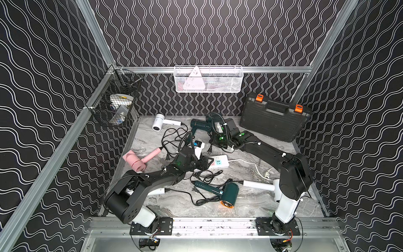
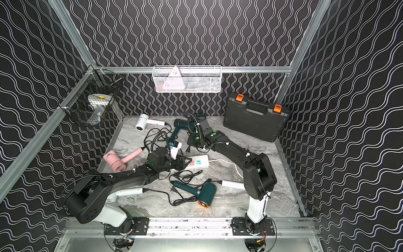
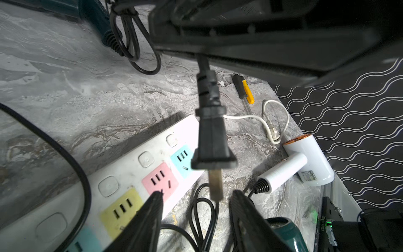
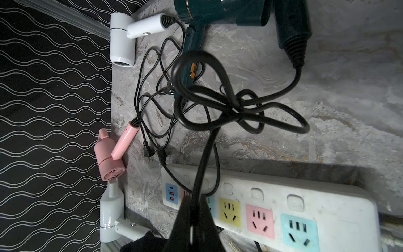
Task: Charge the blow dryers
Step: Insert the plug into the socket.
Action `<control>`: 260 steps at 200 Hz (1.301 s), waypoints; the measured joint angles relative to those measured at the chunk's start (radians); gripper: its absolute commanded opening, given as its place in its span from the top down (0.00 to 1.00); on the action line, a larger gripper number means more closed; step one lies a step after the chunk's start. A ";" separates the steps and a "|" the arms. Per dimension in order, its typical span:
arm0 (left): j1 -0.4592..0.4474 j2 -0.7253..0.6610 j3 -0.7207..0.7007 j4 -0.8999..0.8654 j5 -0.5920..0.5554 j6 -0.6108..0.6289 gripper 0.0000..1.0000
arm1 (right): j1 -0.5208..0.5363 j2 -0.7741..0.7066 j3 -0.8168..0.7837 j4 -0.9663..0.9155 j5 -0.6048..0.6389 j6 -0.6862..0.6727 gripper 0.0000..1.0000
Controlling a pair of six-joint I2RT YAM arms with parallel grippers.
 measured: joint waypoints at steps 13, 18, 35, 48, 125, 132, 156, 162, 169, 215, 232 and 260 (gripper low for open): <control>0.000 0.000 0.003 -0.008 -0.011 0.004 0.53 | 0.000 -0.004 -0.013 0.002 -0.010 0.003 0.92; 0.000 0.000 0.004 -0.010 -0.012 0.005 0.54 | 0.000 -0.005 -0.018 0.003 -0.013 0.004 0.92; 0.000 0.000 0.005 -0.020 -0.013 0.014 0.54 | 0.000 -0.011 -0.031 0.003 -0.021 0.006 0.92; 0.000 0.000 0.005 -0.026 -0.018 0.014 0.58 | 0.000 -0.016 -0.042 0.005 -0.027 0.007 0.92; 0.000 0.020 0.016 -0.040 -0.018 0.015 0.54 | 0.000 -0.036 -0.084 0.050 -0.049 0.014 0.91; 0.000 0.020 0.016 -0.041 -0.018 0.015 0.54 | 0.000 -0.036 -0.085 0.051 -0.050 0.014 0.91; 0.000 0.020 0.017 -0.040 -0.019 0.015 0.58 | 0.000 -0.035 -0.089 0.052 -0.065 0.015 0.91; 0.000 0.020 0.017 -0.040 -0.019 0.015 0.58 | 0.000 -0.035 -0.091 0.052 -0.067 0.015 0.91; 0.000 0.019 0.017 -0.040 -0.018 0.015 0.59 | 0.000 -0.035 -0.093 0.053 -0.069 0.016 0.91; 0.000 0.016 0.017 -0.039 -0.017 0.018 0.89 | 0.000 -0.035 -0.105 0.054 -0.075 0.025 0.89; -0.003 0.016 0.017 -0.037 0.001 0.022 0.95 | 0.000 -0.035 -0.105 0.059 -0.081 0.026 0.83; 0.000 0.016 0.017 -0.039 -0.011 0.021 0.96 | 0.000 -0.035 -0.105 0.061 -0.112 0.024 0.64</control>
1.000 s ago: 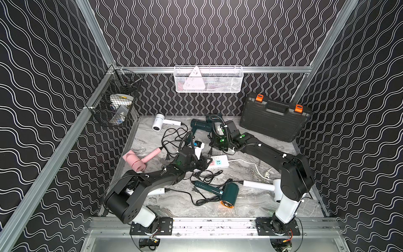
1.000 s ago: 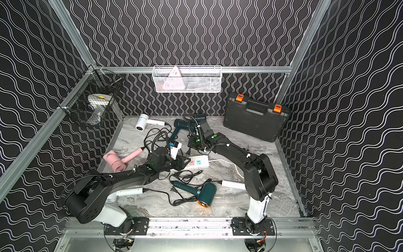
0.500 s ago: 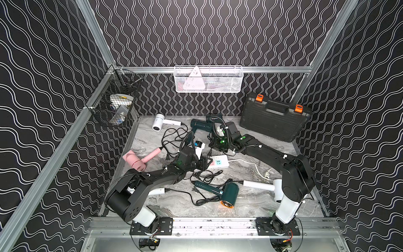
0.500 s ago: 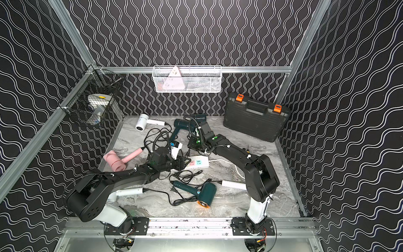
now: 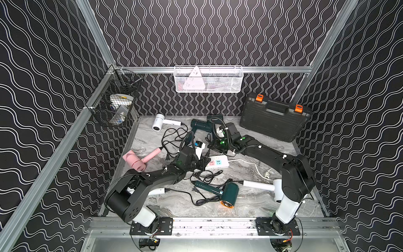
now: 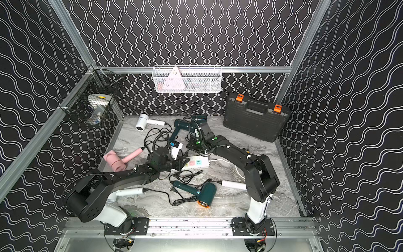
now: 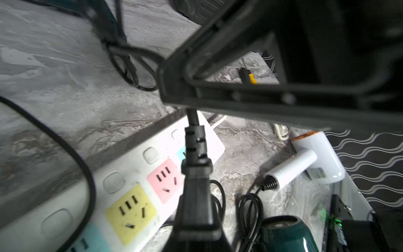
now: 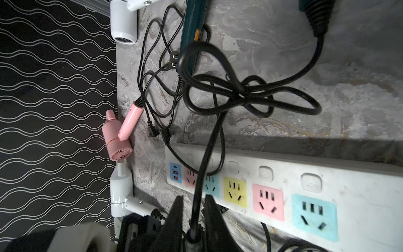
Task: Charge the blow dryers
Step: Insert the plug into the socket.
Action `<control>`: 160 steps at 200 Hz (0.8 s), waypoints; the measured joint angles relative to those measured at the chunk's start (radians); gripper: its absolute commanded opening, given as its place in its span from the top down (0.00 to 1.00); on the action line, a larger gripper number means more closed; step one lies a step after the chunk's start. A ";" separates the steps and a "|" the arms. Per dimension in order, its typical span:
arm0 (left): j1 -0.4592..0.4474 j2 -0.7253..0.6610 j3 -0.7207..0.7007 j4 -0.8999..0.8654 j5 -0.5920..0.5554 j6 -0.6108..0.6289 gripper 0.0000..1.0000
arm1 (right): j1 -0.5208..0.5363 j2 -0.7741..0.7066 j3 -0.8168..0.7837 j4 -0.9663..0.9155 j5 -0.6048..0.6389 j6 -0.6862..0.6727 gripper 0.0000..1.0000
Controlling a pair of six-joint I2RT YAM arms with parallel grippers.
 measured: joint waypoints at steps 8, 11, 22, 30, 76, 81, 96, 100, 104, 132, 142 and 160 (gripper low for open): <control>0.000 0.000 0.000 0.000 0.001 0.000 0.96 | 0.000 0.000 0.002 -0.002 -0.009 -0.003 0.59; 0.000 0.000 0.000 0.000 0.001 0.000 0.96 | 0.000 -0.001 0.002 -0.004 -0.012 -0.007 0.57; 0.000 -0.001 0.000 0.000 0.003 0.002 0.96 | -0.003 -0.006 0.004 -0.017 -0.025 -0.021 0.52; 0.000 -0.004 0.000 0.000 0.004 0.004 0.96 | -0.005 -0.012 0.005 -0.029 -0.040 -0.028 0.49; 0.000 -0.025 -0.004 0.002 0.005 0.034 0.98 | -0.071 -0.058 0.000 -0.089 -0.172 -0.075 0.43; 0.000 -0.026 -0.006 0.003 0.006 0.037 0.98 | -0.079 -0.059 0.001 -0.097 -0.190 -0.079 0.43; 0.000 -0.030 -0.012 0.004 0.012 0.047 0.99 | -0.103 -0.059 0.002 -0.127 -0.248 -0.093 0.44; 0.000 -0.031 -0.013 0.004 0.013 0.049 1.00 | -0.108 -0.059 0.003 -0.133 -0.260 -0.096 0.44; -0.001 -0.032 -0.015 0.005 0.015 0.050 1.00 | -0.113 -0.059 0.004 -0.140 -0.275 -0.100 0.44; -0.008 -0.047 -0.025 0.013 0.019 0.058 1.00 | -0.135 -0.042 0.036 -0.190 -0.370 -0.127 0.48; -0.012 -0.052 -0.027 0.018 0.019 0.068 1.00 | -0.138 -0.029 0.048 -0.209 -0.400 -0.137 0.50; -0.015 -0.056 -0.028 0.019 0.019 0.080 1.00 | -0.141 -0.007 0.067 -0.237 -0.436 -0.152 0.52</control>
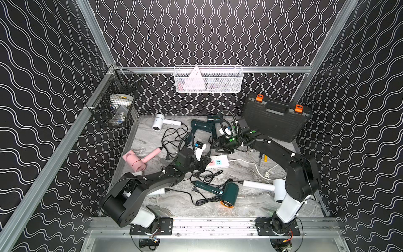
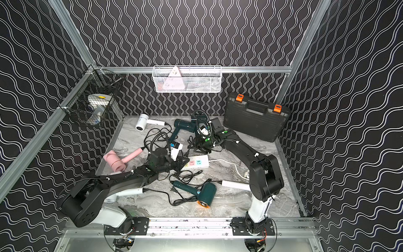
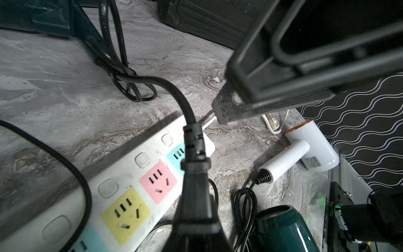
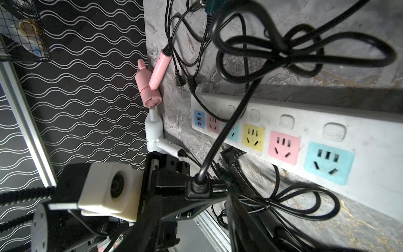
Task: Charge the blow dryers
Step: Insert the plug into the socket.
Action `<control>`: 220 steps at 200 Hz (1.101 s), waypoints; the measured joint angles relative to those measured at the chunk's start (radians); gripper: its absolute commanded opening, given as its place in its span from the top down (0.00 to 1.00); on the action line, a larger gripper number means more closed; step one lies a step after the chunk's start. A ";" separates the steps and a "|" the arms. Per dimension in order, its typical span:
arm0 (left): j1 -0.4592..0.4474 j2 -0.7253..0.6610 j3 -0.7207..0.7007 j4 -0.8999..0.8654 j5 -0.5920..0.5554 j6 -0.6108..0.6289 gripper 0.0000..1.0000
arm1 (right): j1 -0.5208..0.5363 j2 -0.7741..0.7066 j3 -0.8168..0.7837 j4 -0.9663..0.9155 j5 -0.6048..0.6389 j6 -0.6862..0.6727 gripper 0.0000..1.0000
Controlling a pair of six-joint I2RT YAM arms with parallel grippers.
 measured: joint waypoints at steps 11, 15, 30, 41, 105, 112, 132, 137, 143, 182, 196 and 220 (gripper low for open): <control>-0.003 0.000 0.000 0.000 0.000 0.003 1.00 | 0.000 0.014 0.013 -0.021 -0.016 -0.008 0.52; -0.004 0.000 0.000 0.000 0.000 0.004 1.00 | 0.000 0.019 0.018 -0.028 -0.020 -0.012 0.53; -0.006 0.000 0.000 0.001 0.001 0.009 1.00 | 0.000 0.037 0.032 -0.048 -0.031 -0.025 0.54; -0.008 0.000 0.000 0.002 0.000 0.012 1.00 | 0.000 0.046 0.037 -0.064 -0.037 -0.031 0.55; -0.018 0.006 0.000 0.007 0.003 0.022 1.00 | 0.000 0.084 0.053 -0.091 -0.064 -0.049 0.69; -0.018 0.008 0.001 0.007 0.004 0.022 1.00 | 0.000 0.087 0.055 -0.092 -0.069 -0.049 0.69; -0.019 0.011 0.002 0.008 0.004 0.022 1.00 | 0.002 0.095 0.056 -0.092 -0.077 -0.048 0.70; -0.019 0.011 0.002 0.008 0.004 0.022 1.00 | 0.002 0.097 0.057 -0.091 -0.078 -0.048 0.70; -0.019 0.012 0.002 0.008 0.004 0.022 1.00 | 0.003 0.100 0.057 -0.091 -0.078 -0.048 0.70; -0.021 0.014 0.002 0.014 0.007 0.022 1.00 | 0.005 0.111 0.057 -0.091 -0.085 -0.049 0.81; -0.023 0.015 0.002 0.014 0.007 0.022 1.00 | 0.006 0.111 0.057 -0.089 -0.089 -0.049 0.94; -0.023 0.015 0.002 0.005 0.002 0.022 0.73 | 0.004 0.108 0.047 -0.066 -0.081 -0.048 1.00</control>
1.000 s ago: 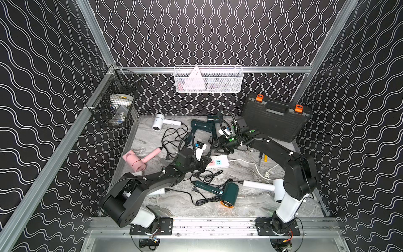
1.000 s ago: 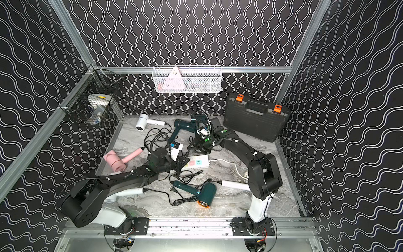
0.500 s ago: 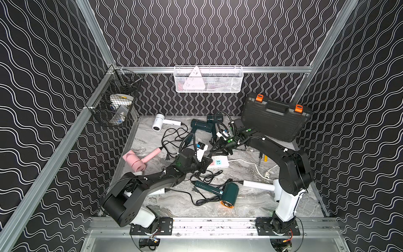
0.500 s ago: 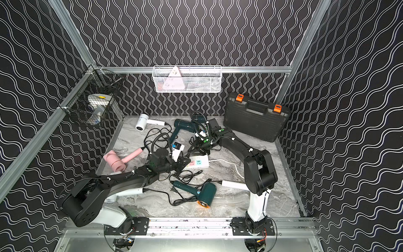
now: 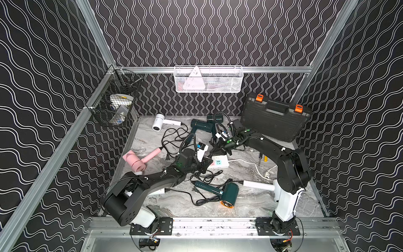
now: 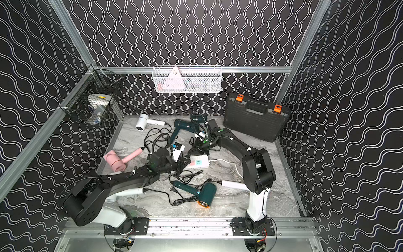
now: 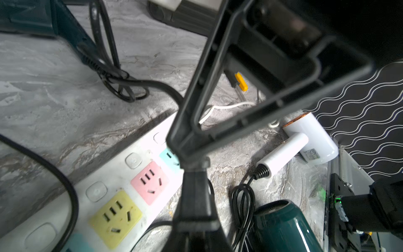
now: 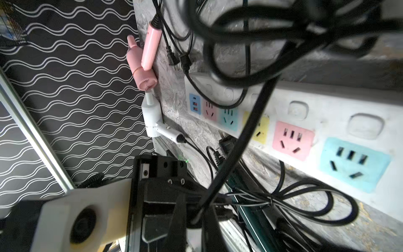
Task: Charge the blow dryers
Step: Insert the plug into the socket.
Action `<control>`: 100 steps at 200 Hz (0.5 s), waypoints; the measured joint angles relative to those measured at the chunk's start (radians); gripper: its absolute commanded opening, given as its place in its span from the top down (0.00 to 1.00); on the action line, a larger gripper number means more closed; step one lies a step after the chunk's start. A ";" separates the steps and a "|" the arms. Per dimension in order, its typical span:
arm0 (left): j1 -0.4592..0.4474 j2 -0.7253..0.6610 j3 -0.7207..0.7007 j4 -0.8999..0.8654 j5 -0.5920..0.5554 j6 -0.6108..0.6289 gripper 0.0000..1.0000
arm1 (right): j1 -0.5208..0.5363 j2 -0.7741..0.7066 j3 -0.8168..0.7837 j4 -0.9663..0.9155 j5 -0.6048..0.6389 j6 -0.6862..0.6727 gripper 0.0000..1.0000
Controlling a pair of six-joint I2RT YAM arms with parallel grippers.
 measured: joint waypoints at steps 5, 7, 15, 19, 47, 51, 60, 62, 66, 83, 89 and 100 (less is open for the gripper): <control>0.000 0.000 0.000 0.000 0.002 0.000 0.64 | 0.000 -0.001 -0.003 0.004 0.003 0.000 1.00; 0.000 0.000 0.000 0.001 0.002 0.000 0.61 | 0.001 -0.002 -0.004 0.006 0.006 -0.002 1.00; -0.002 -0.003 0.000 0.003 0.003 0.000 0.49 | 0.001 -0.006 -0.008 0.011 0.022 -0.002 1.00; -0.002 -0.005 0.000 0.004 0.000 0.000 0.44 | 0.000 -0.009 -0.008 0.011 0.031 -0.003 1.00; -0.002 -0.027 -0.005 0.009 -0.053 -0.002 0.15 | -0.021 -0.045 -0.010 0.009 0.127 -0.029 1.00; -0.002 -0.032 -0.008 0.008 -0.063 -0.003 0.12 | -0.026 -0.051 -0.010 0.009 0.145 -0.035 1.00; -0.001 -0.044 -0.011 0.002 -0.089 -0.005 0.04 | -0.040 -0.065 -0.010 0.008 0.183 -0.050 1.00; 0.000 -0.045 -0.012 0.001 -0.094 -0.005 0.02 | -0.043 -0.069 -0.010 0.007 0.195 -0.052 1.00; 0.000 -0.050 -0.014 -0.001 -0.108 -0.006 0.01 | -0.050 -0.077 -0.010 0.006 0.219 -0.057 1.00; 0.004 -0.068 -0.017 -0.023 -0.164 -0.029 0.01 | -0.069 -0.121 -0.018 0.008 0.336 -0.089 1.00; 0.006 -0.074 -0.017 -0.030 -0.186 -0.029 0.01 | -0.071 -0.142 -0.029 0.011 0.379 -0.101 1.00; 0.012 -0.085 -0.018 -0.041 -0.222 -0.031 0.01 | -0.069 -0.181 -0.055 0.022 0.454 -0.123 1.00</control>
